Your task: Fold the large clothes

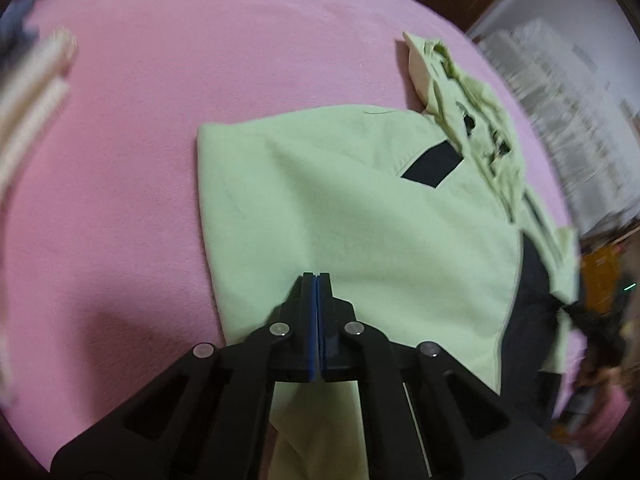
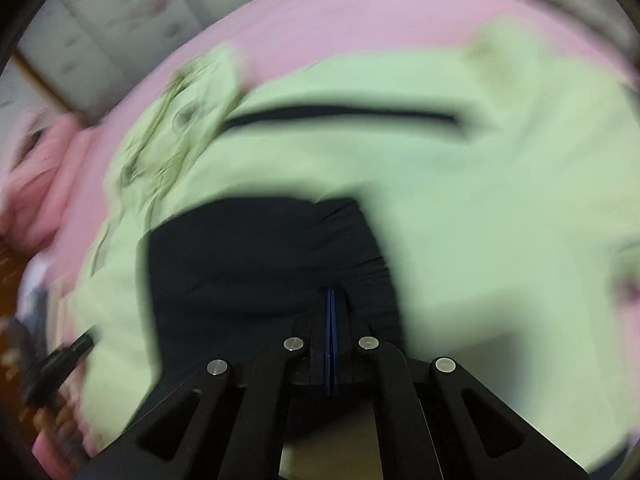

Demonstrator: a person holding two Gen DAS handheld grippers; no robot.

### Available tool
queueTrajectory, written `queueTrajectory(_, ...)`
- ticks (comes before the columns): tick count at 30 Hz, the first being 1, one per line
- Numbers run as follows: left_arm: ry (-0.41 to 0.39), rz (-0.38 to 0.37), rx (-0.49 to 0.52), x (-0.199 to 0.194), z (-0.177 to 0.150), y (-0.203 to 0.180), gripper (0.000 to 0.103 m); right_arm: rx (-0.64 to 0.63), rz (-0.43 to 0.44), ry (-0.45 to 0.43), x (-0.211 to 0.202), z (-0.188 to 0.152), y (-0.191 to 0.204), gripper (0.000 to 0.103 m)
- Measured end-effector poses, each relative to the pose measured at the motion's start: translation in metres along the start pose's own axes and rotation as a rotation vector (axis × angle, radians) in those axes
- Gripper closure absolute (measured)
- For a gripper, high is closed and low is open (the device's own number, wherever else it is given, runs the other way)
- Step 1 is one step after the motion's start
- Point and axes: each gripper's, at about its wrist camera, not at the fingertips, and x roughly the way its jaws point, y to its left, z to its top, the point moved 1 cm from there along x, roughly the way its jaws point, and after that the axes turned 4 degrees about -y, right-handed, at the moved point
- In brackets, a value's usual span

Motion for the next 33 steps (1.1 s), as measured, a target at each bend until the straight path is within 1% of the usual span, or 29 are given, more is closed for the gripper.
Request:
queueTrajectory(1, -0.011, 0.003, 0.024, -0.007, 0.001, -0.009, 0.101, -0.021, -0.031, -0.027, -0.007, 0.003, 0.008, 0.103)
queueTrajectory(2, -0.028, -0.038, 0.041, -0.012, 0.003, -0.021, 0.101, -0.046, 0.001, -0.046, -0.011, 0.004, 0.018, 0.103)
queueTrajectory(3, -0.041, -0.094, 0.049, -0.017, 0.005, -0.031, 0.101, -0.078, 0.120, -0.052, -0.014, 0.004, 0.039, 0.103)
queueTrajectory(4, -0.041, -0.141, 0.055, -0.017, 0.007, -0.042, 0.101, -0.089, 0.215, -0.035, -0.012, 0.002, 0.056, 0.103)
queueTrajectory(5, -0.027, -0.170, 0.060, -0.013, 0.009, -0.054, 0.101, -0.091, 0.319, 0.006, -0.006, -0.001, 0.075, 0.103)
queueTrajectory(6, -0.006, -0.173, 0.061, -0.006, 0.012, -0.063, 0.101, -0.080, 0.465, 0.096, 0.009, -0.011, 0.106, 0.103)
queueTrajectory(7, 0.017, -0.162, 0.056, 0.003, 0.014, -0.070, 0.101, -0.061, 0.539, 0.154, 0.020, -0.022, 0.124, 0.103)
queueTrajectory(8, 0.037, -0.125, 0.038, 0.017, 0.016, -0.076, 0.101, -0.038, 0.582, 0.201, 0.032, -0.032, 0.141, 0.103)
queueTrajectory(10, 0.080, -0.034, -0.013, 0.038, 0.019, -0.081, 0.101, 0.021, 0.600, 0.310, 0.063, -0.051, 0.172, 0.103)
queueTrajectory(11, 0.080, -0.023, -0.043, 0.041, 0.018, -0.079, 0.101, 0.043, 0.617, 0.347, 0.076, -0.054, 0.184, 0.103)
queueTrajectory(13, 0.056, -0.006, -0.076, 0.043, 0.020, -0.074, 0.101, 0.061, 0.624, 0.305, 0.086, -0.048, 0.184, 0.103)
queueTrajectory(14, 0.035, 0.027, -0.079, 0.043, 0.021, -0.067, 0.102, 0.057, 0.611, 0.267, 0.090, -0.042, 0.181, 0.103)
queueTrajectory(16, 0.005, 0.044, -0.076, 0.043, 0.023, -0.053, 0.102, 0.079, 0.580, 0.195, 0.101, -0.020, 0.152, 0.103)
queueTrajectory(18, -0.027, 0.084, -0.072, 0.041, 0.027, -0.031, 0.102, 0.161, 0.555, 0.146, 0.107, 0.004, 0.097, 0.103)
queueTrajectory(19, -0.050, 0.116, -0.070, 0.039, 0.031, -0.021, 0.102, 0.181, 0.607, 0.175, 0.114, 0.013, 0.076, 0.103)
queueTrajectory(20, -0.061, 0.155, -0.074, 0.038, 0.036, -0.011, 0.102, 0.170, 0.611, 0.201, 0.118, 0.022, 0.061, 0.103)
queueTrajectory(21, -0.065, 0.176, -0.093, 0.038, 0.041, -0.001, 0.102, 0.107, 0.457, 0.145, 0.112, 0.030, 0.044, 0.103)
queueTrajectory(22, -0.060, 0.184, -0.129, 0.039, 0.044, 0.008, 0.102, 0.053, 0.351, 0.079, 0.104, 0.037, 0.030, 0.103)
queueTrajectory(23, -0.046, 0.167, -0.174, 0.040, 0.046, 0.013, 0.102, 0.022, 0.260, 0.015, 0.095, 0.044, 0.017, 0.103)
queueTrajectory(24, -0.040, 0.164, -0.201, 0.039, 0.047, 0.015, 0.102, 0.040, 0.158, -0.030, 0.086, 0.050, 0.001, 0.103)
queueTrajectory(25, -0.040, 0.173, -0.212, 0.036, 0.049, 0.013, 0.102, 0.093, 0.109, -0.052, 0.080, 0.054, -0.013, 0.103)
queueTrajectory(26, -0.045, 0.188, -0.206, 0.032, 0.049, 0.008, 0.102, 0.145, 0.106, -0.061, 0.075, 0.055, -0.022, 0.103)
queueTrajectory(27, -0.055, 0.186, -0.197, 0.027, 0.047, 0.001, 0.102, 0.191, 0.142, -0.059, 0.068, 0.052, -0.026, 0.103)
queueTrajectory(28, -0.068, 0.157, -0.188, 0.020, 0.043, -0.009, 0.102, 0.197, 0.179, -0.051, 0.064, 0.048, -0.020, 0.103)
queueTrajectory(29, -0.075, 0.092, -0.181, 0.013, 0.037, -0.021, 0.102, 0.185, 0.231, -0.036, 0.060, 0.041, -0.009, 0.103)
queueTrajectory(30, -0.067, 0.034, -0.171, 0.009, 0.029, -0.032, 0.102, 0.138, 0.332, 0.003, 0.055, 0.030, 0.009, 0.102)
queueTrajectory(31, -0.045, -0.001, -0.153, 0.008, 0.021, -0.044, 0.102, 0.095, 0.407, 0.050, 0.052, 0.021, 0.024, 0.102)
queueTrajectory(32, -0.003, -0.002, -0.120, 0.010, 0.007, -0.060, 0.102, 0.041, 0.494, 0.119, 0.052, 0.005, 0.048, 0.102)
queueTrajectory(33, 0.022, 0.023, -0.100, 0.013, -0.002, -0.067, 0.102, -0.011, 0.573, 0.196, 0.053, -0.016, 0.073, 0.102)
